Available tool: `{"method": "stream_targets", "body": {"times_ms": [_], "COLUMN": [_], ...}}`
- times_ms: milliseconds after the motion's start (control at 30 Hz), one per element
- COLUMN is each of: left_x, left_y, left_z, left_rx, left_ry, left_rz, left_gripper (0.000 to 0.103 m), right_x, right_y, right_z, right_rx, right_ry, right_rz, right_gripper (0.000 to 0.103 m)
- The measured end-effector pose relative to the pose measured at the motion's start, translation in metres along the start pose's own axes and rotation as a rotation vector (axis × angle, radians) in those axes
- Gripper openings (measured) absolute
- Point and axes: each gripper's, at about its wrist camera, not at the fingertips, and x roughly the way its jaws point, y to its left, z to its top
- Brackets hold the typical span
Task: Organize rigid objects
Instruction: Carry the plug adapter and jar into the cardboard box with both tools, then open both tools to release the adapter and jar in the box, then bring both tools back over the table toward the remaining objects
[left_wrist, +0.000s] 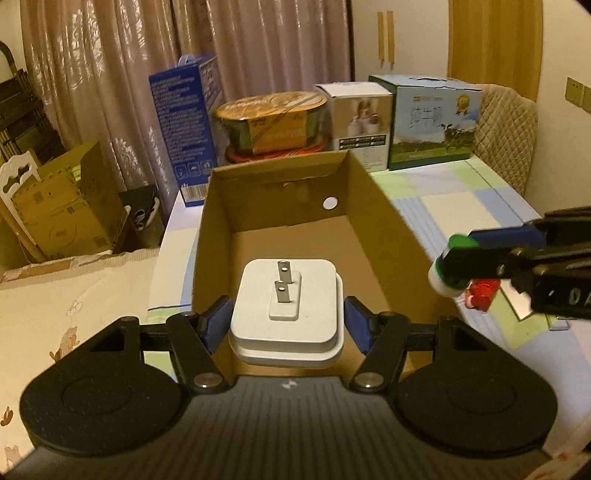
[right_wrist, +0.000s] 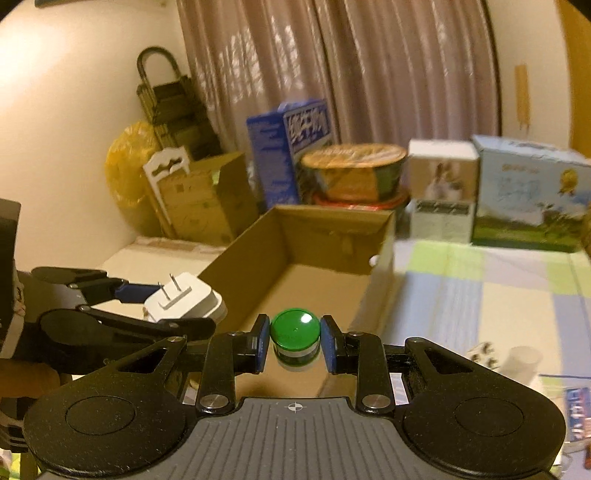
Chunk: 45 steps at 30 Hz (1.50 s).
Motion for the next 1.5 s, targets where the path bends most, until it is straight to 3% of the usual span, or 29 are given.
{"method": "stream_targets", "body": {"times_ms": [433,500,533,667,800,1100,1500], "left_x": [0.028,0.029,0.028,0.02,0.008,-0.038,-0.102], "left_y": [0.011,0.011,0.011,0.011,0.011,-0.003,-0.073], "left_z": [-0.009,-0.01,-0.01,-0.008,-0.007,-0.009,-0.026], "left_rx": [-0.048,-0.056,-0.058,-0.074,-0.082,-0.112,-0.124], "left_ry": [0.019,0.016,0.007,-0.02,-0.039,-0.087,-0.157], "left_rz": [-0.029,-0.027,-0.014,0.004,0.014,0.02,-0.057], "left_gripper": [0.062,0.068,0.081,0.083,0.083,0.083,0.085], "right_x": [0.04,0.039,0.039,0.031,0.012,-0.058,-0.167], "right_y": [-0.006,-0.007,-0.007,-0.009,-0.011,-0.022,-0.041], "right_z": [-0.015,-0.015,-0.015,-0.012,-0.008,-0.016,-0.091], "right_rx": [0.021,0.03,0.035,0.049,0.057,0.12,0.179], "right_ry": [0.056,0.052,0.049,0.023,-0.02,-0.087,-0.127], "right_rz": [-0.006,-0.006,-0.007,-0.006,-0.019,-0.085,-0.315], "right_gripper": [0.026,0.026,0.027,0.034,0.047,0.054,0.074]}}
